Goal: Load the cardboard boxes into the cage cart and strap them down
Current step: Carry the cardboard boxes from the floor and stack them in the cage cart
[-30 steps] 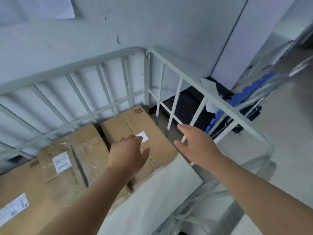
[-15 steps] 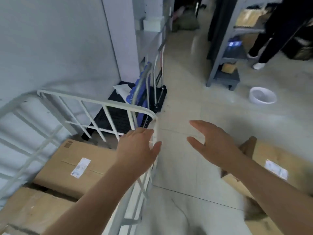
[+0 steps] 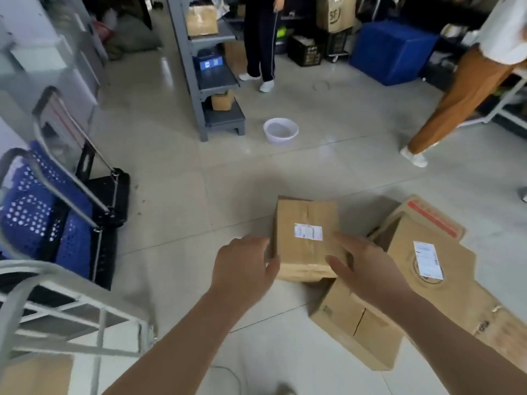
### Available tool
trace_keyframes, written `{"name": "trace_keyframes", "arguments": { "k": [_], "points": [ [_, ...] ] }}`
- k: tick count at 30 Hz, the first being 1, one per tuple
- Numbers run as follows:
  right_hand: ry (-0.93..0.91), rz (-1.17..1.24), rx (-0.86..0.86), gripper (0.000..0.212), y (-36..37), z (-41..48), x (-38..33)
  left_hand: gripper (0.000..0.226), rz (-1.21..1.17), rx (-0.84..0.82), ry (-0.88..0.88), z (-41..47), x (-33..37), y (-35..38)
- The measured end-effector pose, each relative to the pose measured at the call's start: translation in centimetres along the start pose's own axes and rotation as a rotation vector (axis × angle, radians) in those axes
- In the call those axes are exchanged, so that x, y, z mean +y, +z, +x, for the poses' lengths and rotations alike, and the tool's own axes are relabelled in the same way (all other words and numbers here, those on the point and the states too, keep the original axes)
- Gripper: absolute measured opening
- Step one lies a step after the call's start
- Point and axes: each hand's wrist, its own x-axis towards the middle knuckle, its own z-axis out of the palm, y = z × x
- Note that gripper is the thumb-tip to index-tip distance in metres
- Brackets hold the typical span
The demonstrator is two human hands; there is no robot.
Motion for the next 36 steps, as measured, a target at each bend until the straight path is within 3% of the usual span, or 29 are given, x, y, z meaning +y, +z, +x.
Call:
{"name": "trace_keyframes", "arguments": {
  "k": [5,9,15,27,36],
  "points": [
    [0.210,0.024,0.053,0.037,-1.6,-0.7,9.5,0.034,-0.031,-0.047,0.175,5.6,9.1,4.1],
    [0.328,0.016,0.107,0.052,-2.7,-1.9,15.3,0.034,0.005,-0.099,0.316,8.8,14.8,6.8],
    [0.467,0.005,0.180,0.051,-3.0,-2.1,19.7,0.049,-0.003,-0.166,0.394,13.4,18.6,10.1],
    [0.559,0.056,0.160,0.051,3.5,11.8,19.2,0.038,0.100,-0.280,0.430,26.5,10.7,13.5],
    [0.634,0.133,0.055,0.038,16.7,22.7,21.8,0.043,0.130,-0.390,0.296,34.7,1.2,23.6]
  ]
}}
